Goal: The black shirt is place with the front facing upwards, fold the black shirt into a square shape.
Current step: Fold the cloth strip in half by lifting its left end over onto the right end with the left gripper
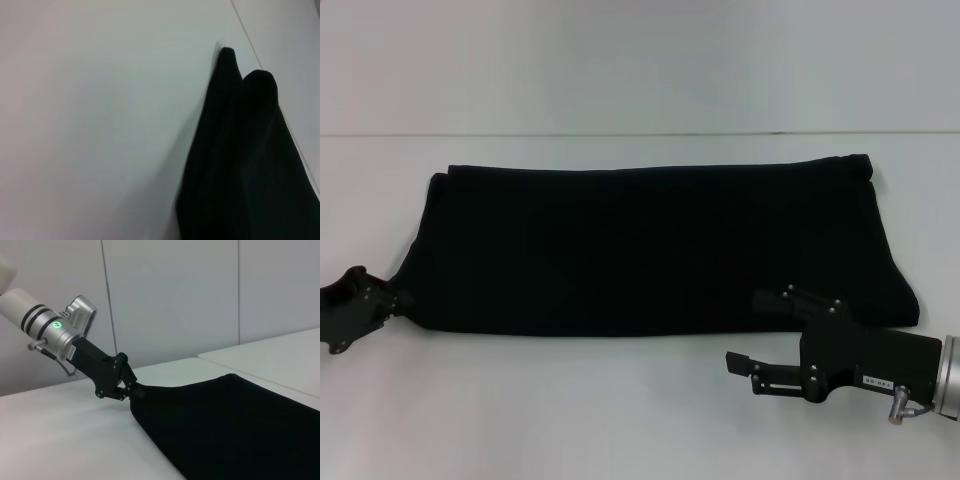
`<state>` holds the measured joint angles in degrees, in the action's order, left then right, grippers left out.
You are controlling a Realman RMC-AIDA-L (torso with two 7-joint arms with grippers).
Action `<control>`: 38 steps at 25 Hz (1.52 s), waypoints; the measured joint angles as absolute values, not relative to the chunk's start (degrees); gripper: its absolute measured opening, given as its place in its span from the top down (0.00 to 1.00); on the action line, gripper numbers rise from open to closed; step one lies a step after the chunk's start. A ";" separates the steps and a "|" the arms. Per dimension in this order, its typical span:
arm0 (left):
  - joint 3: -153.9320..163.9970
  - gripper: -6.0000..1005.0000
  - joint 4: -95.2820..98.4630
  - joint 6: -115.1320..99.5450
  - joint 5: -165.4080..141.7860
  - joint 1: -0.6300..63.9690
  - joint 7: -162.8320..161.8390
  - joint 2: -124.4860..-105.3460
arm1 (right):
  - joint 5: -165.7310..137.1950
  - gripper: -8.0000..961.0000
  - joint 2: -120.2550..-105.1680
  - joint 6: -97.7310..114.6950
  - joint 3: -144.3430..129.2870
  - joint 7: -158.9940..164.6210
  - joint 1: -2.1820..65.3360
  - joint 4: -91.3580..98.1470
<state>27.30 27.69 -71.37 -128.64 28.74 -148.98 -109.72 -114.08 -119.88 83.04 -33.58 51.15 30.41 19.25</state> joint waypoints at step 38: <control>17.91 0.96 33.27 -85.23 -124.14 39.82 -144.71 -107.89 | -113.99 0.02 -119.69 80.79 -27.96 50.92 26.75 19.24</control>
